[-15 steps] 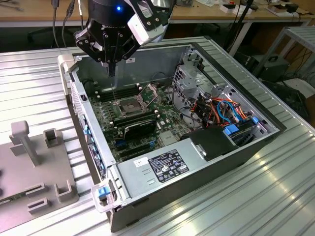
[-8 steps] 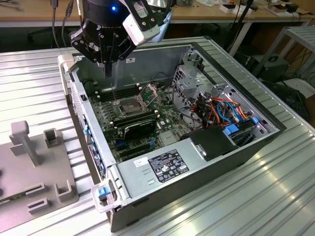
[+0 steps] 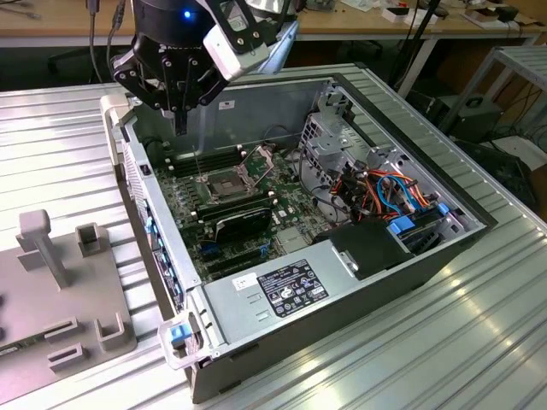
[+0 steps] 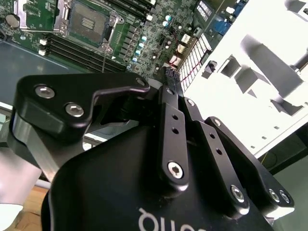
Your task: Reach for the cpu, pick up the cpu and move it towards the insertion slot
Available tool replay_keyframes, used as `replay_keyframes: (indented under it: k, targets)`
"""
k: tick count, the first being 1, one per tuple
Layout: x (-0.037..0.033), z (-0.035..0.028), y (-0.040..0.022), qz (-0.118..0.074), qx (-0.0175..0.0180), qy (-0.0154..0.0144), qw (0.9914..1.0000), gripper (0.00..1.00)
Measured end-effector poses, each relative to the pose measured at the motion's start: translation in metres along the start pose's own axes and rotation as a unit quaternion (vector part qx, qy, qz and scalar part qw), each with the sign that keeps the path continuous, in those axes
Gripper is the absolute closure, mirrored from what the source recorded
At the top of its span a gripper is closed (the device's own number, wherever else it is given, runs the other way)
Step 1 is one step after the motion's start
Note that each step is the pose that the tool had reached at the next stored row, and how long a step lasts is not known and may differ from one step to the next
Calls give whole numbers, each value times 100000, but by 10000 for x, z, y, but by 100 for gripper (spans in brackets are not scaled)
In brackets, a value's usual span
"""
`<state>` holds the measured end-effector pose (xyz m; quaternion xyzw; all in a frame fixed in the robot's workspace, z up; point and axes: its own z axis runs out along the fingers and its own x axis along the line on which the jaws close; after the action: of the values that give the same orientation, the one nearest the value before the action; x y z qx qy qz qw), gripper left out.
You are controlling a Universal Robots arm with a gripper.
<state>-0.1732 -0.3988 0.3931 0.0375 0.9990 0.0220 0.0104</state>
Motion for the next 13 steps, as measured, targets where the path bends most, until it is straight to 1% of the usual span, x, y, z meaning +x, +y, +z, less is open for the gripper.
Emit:
replay_keyframes:
  k: [13]
  targets:
    - [107, -2, -8, 4, 10, 88, 100000, 89]
